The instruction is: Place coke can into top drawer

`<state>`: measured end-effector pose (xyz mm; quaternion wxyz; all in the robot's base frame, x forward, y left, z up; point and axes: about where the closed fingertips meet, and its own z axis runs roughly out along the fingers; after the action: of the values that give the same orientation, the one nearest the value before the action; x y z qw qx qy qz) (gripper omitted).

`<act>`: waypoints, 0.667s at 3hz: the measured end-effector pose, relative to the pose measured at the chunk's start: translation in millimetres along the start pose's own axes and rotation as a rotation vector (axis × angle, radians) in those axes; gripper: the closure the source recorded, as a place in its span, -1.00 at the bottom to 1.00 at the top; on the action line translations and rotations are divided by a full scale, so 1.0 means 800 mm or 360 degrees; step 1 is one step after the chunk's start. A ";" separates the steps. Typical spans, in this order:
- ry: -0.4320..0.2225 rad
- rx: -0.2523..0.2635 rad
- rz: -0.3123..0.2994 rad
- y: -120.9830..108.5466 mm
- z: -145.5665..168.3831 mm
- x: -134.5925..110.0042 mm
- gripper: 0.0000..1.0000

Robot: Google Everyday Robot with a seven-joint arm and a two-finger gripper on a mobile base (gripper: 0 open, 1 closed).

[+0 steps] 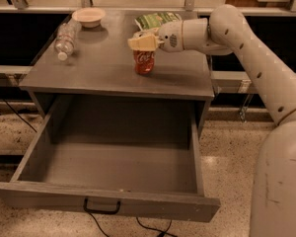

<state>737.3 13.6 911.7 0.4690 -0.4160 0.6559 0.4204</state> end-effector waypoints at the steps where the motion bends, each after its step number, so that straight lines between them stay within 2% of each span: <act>1: -0.0077 0.0160 -0.0215 -0.006 -0.013 -0.031 1.00; 2: -0.0099 0.0286 -0.0475 0.002 -0.037 -0.071 1.00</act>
Offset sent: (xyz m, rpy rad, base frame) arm 0.0034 -0.0308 0.0926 -0.0796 -0.4691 -0.1661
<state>739.9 -5.1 972.7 0.5816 -0.4521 0.6068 0.2985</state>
